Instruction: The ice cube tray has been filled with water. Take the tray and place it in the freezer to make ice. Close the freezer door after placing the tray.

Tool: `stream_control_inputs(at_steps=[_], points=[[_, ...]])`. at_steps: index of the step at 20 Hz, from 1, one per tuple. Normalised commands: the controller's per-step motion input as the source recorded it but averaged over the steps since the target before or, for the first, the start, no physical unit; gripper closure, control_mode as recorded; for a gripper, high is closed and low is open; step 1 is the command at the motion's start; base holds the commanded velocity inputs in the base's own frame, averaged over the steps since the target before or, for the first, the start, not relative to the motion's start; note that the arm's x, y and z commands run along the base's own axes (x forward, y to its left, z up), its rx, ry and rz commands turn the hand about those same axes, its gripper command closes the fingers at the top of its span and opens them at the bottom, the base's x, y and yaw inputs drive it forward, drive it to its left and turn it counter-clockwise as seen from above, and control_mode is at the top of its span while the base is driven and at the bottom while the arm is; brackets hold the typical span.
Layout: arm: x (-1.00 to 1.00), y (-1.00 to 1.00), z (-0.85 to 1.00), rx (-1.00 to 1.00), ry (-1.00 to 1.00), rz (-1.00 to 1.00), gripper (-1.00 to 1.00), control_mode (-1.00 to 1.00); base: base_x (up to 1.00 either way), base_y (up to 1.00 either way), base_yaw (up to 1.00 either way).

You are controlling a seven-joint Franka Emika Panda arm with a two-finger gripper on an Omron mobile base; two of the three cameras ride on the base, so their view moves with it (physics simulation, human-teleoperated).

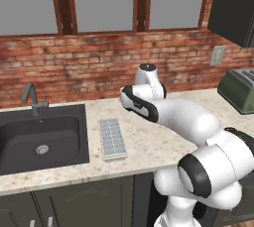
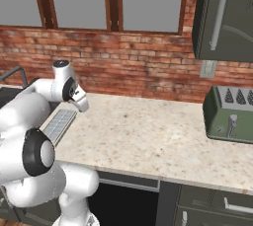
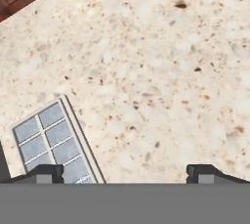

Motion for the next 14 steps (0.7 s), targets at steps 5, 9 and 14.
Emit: stream_control_inputs(at_steps=[5,9,14], points=[[0.42,0.05,-0.2,0.0,0.07,0.0,-1.0,-1.0,0.0,0.0,0.0],[0.37,0.12,-0.3,0.0,0.06,0.0,-1.0,-1.0,0.0,0.0,0.0],[0.26,0.19,-0.45,-0.01,0.0,0.0,-1.0,-1.0,0.0,0.0,0.0]])
